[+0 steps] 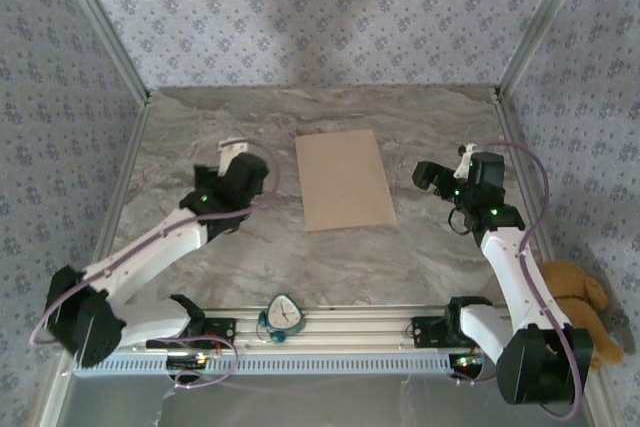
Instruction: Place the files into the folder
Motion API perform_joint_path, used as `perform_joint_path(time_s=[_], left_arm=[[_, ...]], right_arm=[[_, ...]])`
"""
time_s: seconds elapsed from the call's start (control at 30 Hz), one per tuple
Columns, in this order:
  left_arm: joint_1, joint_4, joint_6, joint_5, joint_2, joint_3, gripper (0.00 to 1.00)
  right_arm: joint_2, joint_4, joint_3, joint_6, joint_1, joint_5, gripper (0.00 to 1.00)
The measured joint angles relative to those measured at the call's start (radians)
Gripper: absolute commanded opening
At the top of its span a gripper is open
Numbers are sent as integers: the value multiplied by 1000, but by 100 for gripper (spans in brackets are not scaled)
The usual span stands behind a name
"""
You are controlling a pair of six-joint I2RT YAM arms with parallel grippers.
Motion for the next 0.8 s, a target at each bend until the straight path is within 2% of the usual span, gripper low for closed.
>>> perform_joint_path(time_s=[0.17,0.37,0.53,0.8], left_arm=[[164,204,100,5,-160,-294,100],[356,369,137,89,-192,-480,100],[467,485,156,200,-190,-549,100],[557,718,216,378,-85,-559,100]], right_arm=[[53,103,-54,-39,-31,98,100],[132,288,-145,-141,-37,200,100],[235,443,-196,-225,-37,237,100],[386,729,-274,-305,-43,251,100]])
